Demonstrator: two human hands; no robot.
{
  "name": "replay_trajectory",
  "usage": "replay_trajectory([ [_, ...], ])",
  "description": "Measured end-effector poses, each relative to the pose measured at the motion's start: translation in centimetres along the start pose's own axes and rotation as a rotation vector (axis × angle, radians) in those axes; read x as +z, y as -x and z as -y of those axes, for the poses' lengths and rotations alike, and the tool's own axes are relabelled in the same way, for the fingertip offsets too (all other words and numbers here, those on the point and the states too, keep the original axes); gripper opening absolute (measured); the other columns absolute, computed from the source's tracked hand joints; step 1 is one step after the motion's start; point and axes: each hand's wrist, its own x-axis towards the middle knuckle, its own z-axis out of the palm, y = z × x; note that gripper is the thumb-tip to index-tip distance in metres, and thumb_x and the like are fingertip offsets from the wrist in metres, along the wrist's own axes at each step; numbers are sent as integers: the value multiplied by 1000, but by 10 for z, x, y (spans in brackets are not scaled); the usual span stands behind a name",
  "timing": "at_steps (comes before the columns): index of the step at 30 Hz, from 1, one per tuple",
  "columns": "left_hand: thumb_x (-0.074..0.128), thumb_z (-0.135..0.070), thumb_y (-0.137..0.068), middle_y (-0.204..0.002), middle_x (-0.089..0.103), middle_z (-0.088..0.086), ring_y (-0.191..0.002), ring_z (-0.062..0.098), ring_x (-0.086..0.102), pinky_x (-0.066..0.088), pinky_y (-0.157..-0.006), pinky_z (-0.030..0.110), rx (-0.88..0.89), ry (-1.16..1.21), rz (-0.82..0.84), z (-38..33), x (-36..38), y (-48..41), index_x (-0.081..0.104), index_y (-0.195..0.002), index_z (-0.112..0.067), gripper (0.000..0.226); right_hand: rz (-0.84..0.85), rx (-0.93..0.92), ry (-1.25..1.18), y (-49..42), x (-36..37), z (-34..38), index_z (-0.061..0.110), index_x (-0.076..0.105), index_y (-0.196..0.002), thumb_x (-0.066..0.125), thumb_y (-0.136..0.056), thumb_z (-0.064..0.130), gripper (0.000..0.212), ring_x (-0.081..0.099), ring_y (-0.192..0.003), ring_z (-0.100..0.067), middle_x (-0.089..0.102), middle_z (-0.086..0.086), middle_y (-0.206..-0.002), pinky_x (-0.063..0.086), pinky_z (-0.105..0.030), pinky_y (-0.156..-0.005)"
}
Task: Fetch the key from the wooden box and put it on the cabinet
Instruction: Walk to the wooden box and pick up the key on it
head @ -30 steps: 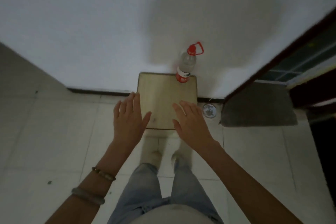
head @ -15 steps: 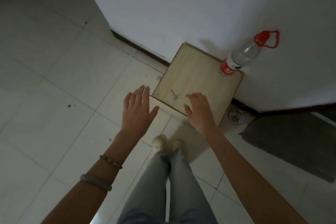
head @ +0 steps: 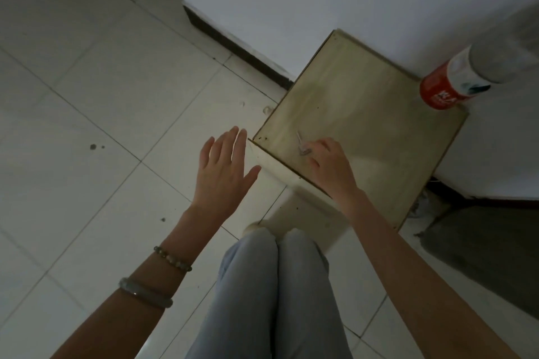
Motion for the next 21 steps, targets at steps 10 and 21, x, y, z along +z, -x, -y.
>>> replay_trajectory([
  [10, 49, -42, -90, -143, 39, 21, -131, 36, 37, 20, -112, 50, -24, 21, 5, 7, 28, -19, 30, -140, 0, 68, -8, -34, 8, -17, 27, -19, 7, 65, -95, 59, -85, 9, 12, 54, -89, -24, 62, -12, -99, 46, -30, -72],
  [21, 39, -48, -92, -147, 34, 19, -135, 35, 31, 18, -114, 50, -101, 26, 15, 0, -72, 21, 26, -142, -3, 69, -1, 19, -260, 4, -65, 58, 5, 58, -79, 53, -89, 6, 12, 60, -57, -28, 63, -15, -65, 53, -44, -55],
])
